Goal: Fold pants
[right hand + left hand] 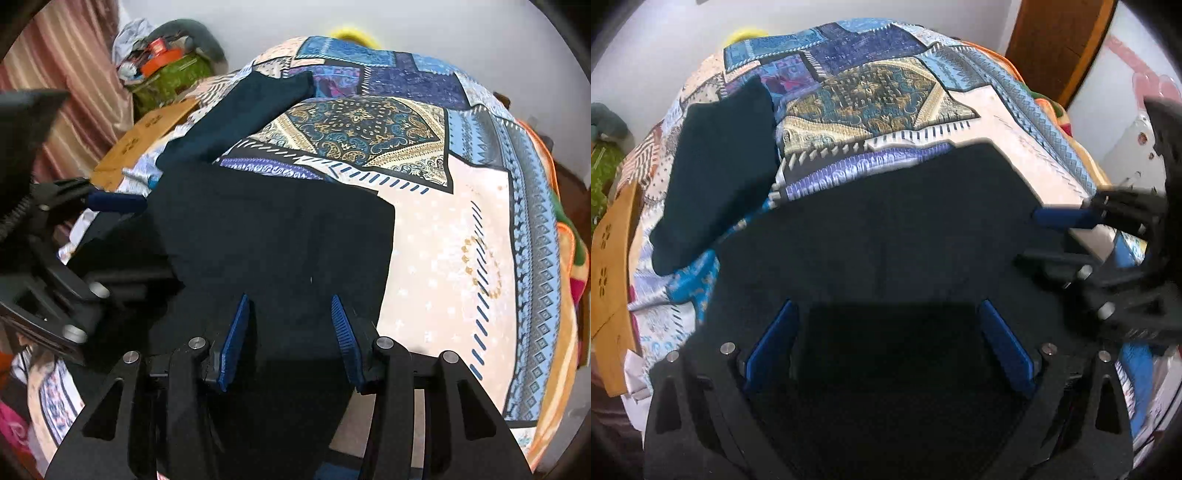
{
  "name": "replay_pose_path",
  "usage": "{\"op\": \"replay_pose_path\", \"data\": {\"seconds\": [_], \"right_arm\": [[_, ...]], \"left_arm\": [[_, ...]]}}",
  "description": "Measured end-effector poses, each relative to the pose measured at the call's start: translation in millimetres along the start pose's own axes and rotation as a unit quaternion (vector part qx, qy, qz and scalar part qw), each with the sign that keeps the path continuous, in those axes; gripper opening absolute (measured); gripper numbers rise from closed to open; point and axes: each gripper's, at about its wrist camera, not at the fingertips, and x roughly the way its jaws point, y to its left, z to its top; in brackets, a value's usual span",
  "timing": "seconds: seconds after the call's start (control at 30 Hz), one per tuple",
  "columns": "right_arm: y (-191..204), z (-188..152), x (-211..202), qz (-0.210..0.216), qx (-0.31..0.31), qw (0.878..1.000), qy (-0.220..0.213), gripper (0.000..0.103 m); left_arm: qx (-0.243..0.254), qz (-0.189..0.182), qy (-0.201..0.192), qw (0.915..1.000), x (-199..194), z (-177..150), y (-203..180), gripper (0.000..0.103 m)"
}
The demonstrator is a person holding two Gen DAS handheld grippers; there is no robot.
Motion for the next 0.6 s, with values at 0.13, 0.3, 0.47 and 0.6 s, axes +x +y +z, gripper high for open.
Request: {"op": "replay_pose_path", "data": {"seconds": [0.13, 0.3, 0.47, 0.6], "right_arm": [[-3, -12, -8, 0.001, 0.003, 1.0, -0.005, 0.043], [-6, -21, -15, -0.008, 0.02, 1.0, -0.006, 0.043], [-7, -29, -27, -0.027, 0.029, 0.999, -0.001, 0.043], [-4, -32, -41, -0.044, 0.03, 0.999, -0.005, 0.043]], "left_arm": [[-0.01, -0.002, -0.005, 0.9999, -10, -15, 6, 0.101], [-0.052, -0.006, -0.016, 0.9985, -18, -35, 19, 0.101], [-0.085, 0.011, -0.027, 0.996, -33, -51, 32, 0.1], [-0.11, 0.017, -0.033, 0.9932, -50, -61, 47, 0.1]]}}
